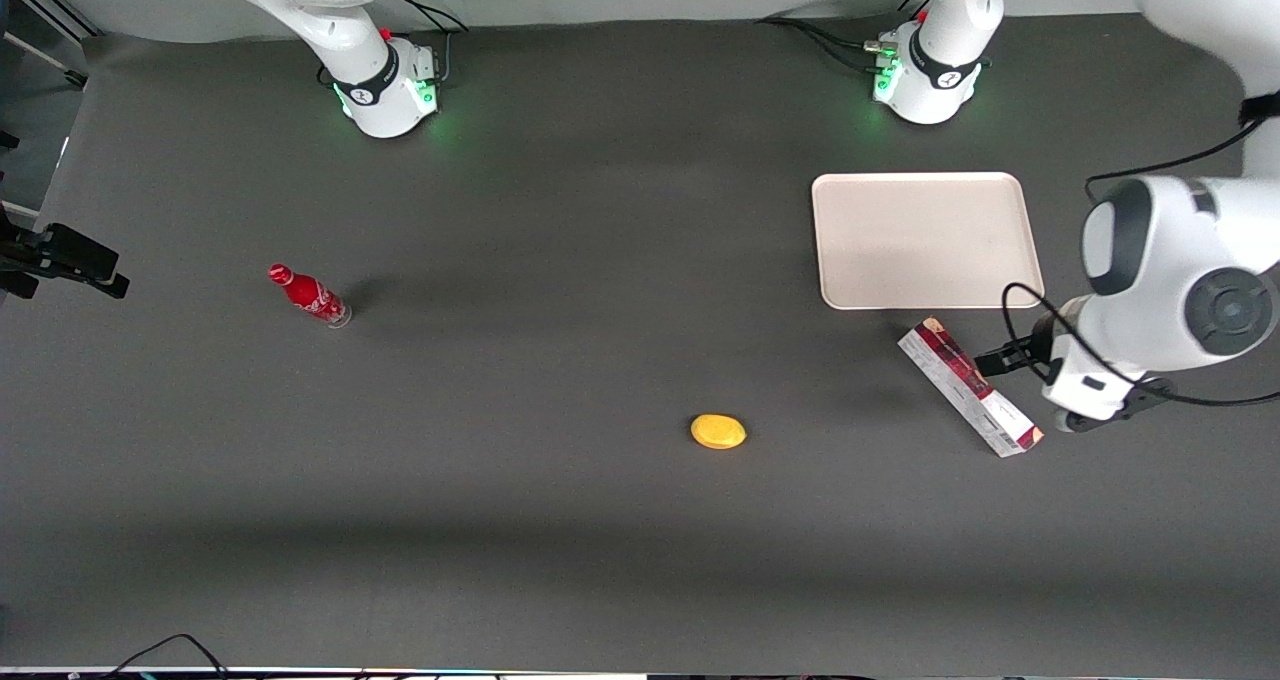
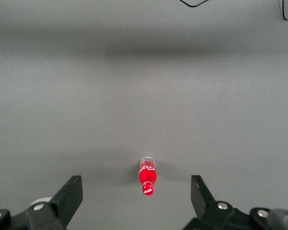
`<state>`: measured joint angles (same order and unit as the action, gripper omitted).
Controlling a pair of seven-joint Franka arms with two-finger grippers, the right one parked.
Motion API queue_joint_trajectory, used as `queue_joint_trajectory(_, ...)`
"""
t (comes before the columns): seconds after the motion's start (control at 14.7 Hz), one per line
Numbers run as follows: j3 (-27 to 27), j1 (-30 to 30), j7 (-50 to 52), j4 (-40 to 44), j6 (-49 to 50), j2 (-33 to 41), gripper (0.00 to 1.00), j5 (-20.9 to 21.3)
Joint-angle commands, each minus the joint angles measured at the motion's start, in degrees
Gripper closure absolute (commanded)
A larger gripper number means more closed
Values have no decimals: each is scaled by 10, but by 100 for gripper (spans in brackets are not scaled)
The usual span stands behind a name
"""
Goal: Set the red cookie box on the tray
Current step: 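Close the left gripper on the end of the cookie box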
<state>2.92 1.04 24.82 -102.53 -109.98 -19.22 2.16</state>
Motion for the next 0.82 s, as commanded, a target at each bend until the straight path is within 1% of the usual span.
queue_joint_trajectory(0.0, -2, -1, 12, -50, -96, -30, 0, 17)
queue_joint_trajectory(0.34, -8, -2, 8, -103, -220, -66, 0, 27)
queue_joint_trajectory(0.48, -12, -2, 8, -115, -253, -76, 0, 27)
queue_joint_trajectory(0.55, -12, -1, 9, -118, -260, -79, 59, 27)
queue_joint_trajectory(0.61, -16, -2, 8, -119, -263, -80, 100, 31)
queue_joint_trajectory(0.75, -17, -1, 8, -124, -279, -85, 100, 38)
